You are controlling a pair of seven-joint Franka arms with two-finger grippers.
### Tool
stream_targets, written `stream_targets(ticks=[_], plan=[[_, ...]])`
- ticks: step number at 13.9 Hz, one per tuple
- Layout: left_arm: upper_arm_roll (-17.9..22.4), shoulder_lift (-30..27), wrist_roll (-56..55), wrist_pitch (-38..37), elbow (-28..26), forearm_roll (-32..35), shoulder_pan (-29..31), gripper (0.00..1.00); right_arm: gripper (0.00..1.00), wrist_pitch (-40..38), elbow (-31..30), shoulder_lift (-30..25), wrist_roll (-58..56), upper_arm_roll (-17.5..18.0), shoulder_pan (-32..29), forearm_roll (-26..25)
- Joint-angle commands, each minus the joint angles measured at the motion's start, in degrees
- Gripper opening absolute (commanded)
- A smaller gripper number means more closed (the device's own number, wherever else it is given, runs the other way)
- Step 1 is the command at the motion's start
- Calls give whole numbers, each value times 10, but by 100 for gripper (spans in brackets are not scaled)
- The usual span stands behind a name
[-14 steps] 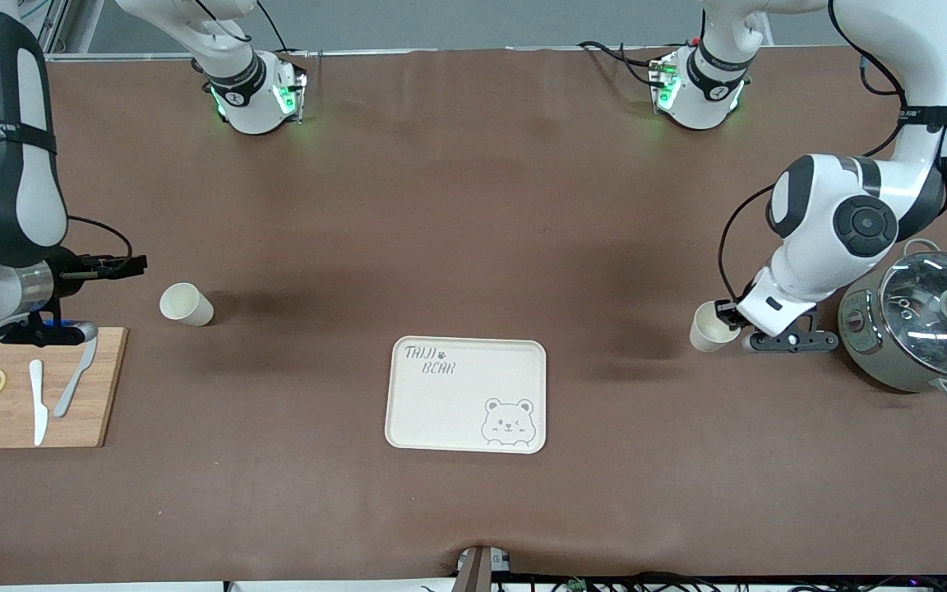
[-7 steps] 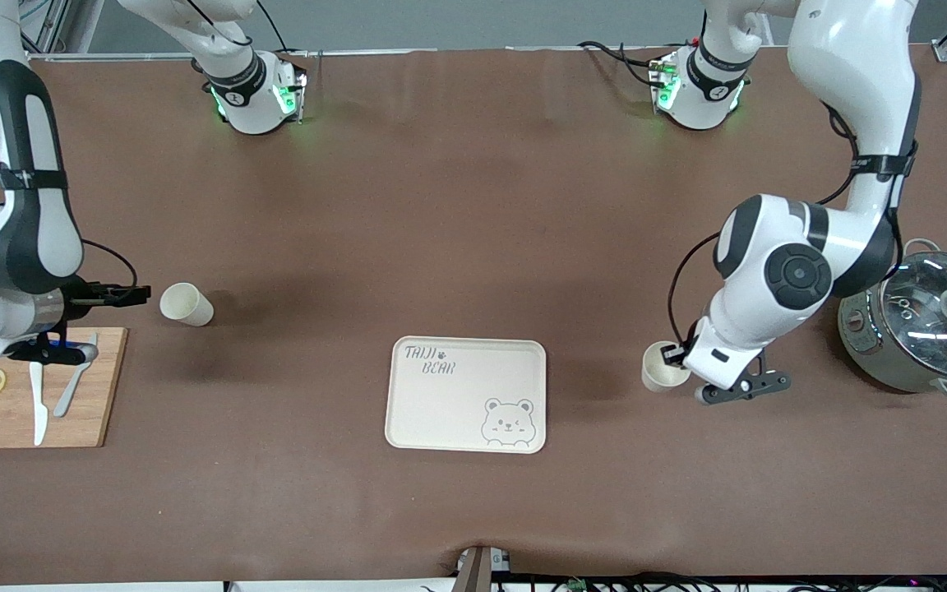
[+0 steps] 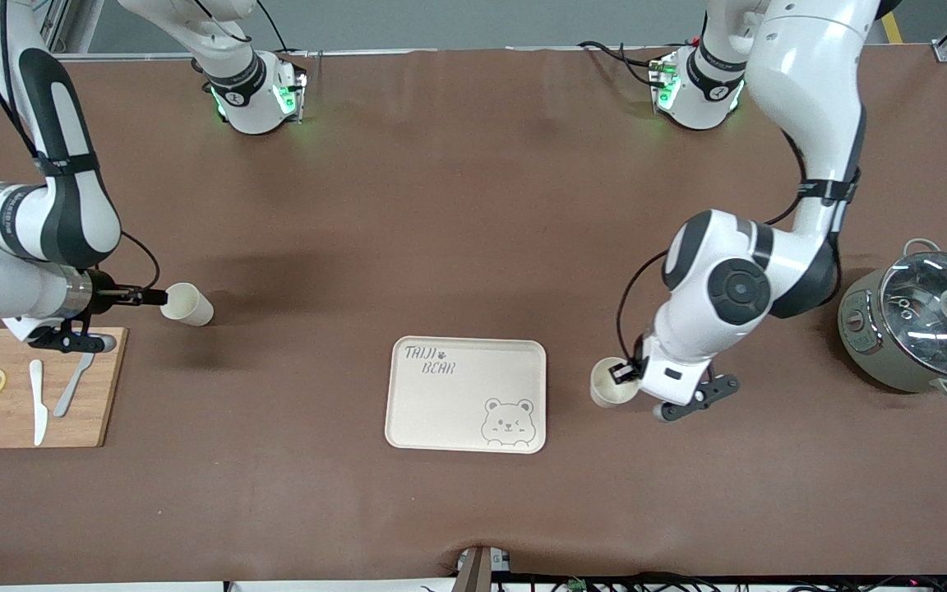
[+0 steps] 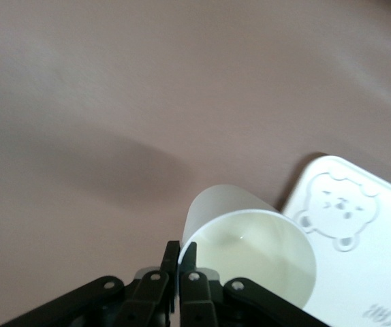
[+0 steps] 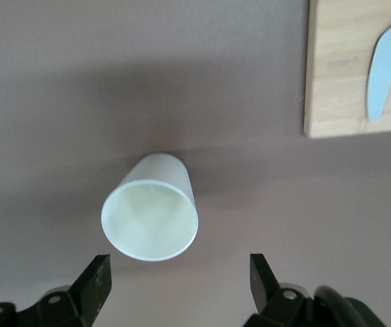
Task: Place white IKEA cup upright on tray with both arms
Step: 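Set the cup upright on the tray while the right gripper lifts its cup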
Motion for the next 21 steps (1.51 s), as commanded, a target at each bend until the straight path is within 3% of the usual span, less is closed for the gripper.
stream_targets(ticks=[1, 4, 5, 8, 12, 13, 14, 15, 16, 18, 21], plan=[[5, 61, -61, -11, 82, -10, -29, 0, 87, 60, -70, -29, 4, 6, -12, 0], [3, 90, -106, 13, 105, -11, -50, 0, 87, 212, -144, -35, 5, 6, -21, 4], [3, 96, -118, 21, 105, -11, -60, 0, 77, 252, -161, -35, 5, 7, -24, 6], [4, 123, -169, 66, 105, -11, -79, 0, 2, 227, -169, -35, 5, 8, -26, 17], [5, 135, -194, 80, 99, -10, -96, 0, 0, 165, -163, -37, -3, 9, -27, 72], [5, 135, -194, 80, 92, -7, -102, 19, 0, 155, -161, -42, -2, 9, -26, 74], [5, 138, -194, 80, 91, -6, -105, 32, 0, 134, -153, -47, 3, 9, -25, 75], [6, 139, -193, 80, 91, -3, -105, 81, 0, 94, -135, -48, 6, 9, -24, 79], [9, 135, -188, 80, 92, 7, -107, 100, 0, 33, -106, -48, 14, 9, -24, 90], [9, 125, -188, 77, 94, 15, -100, 100, 0, -84, -51, -45, 76, 9, -21, 107], [32, 86, -188, 39, 95, 16, -99, 100, 0, -155, -15, -44, 209, 9, 10, 108]])
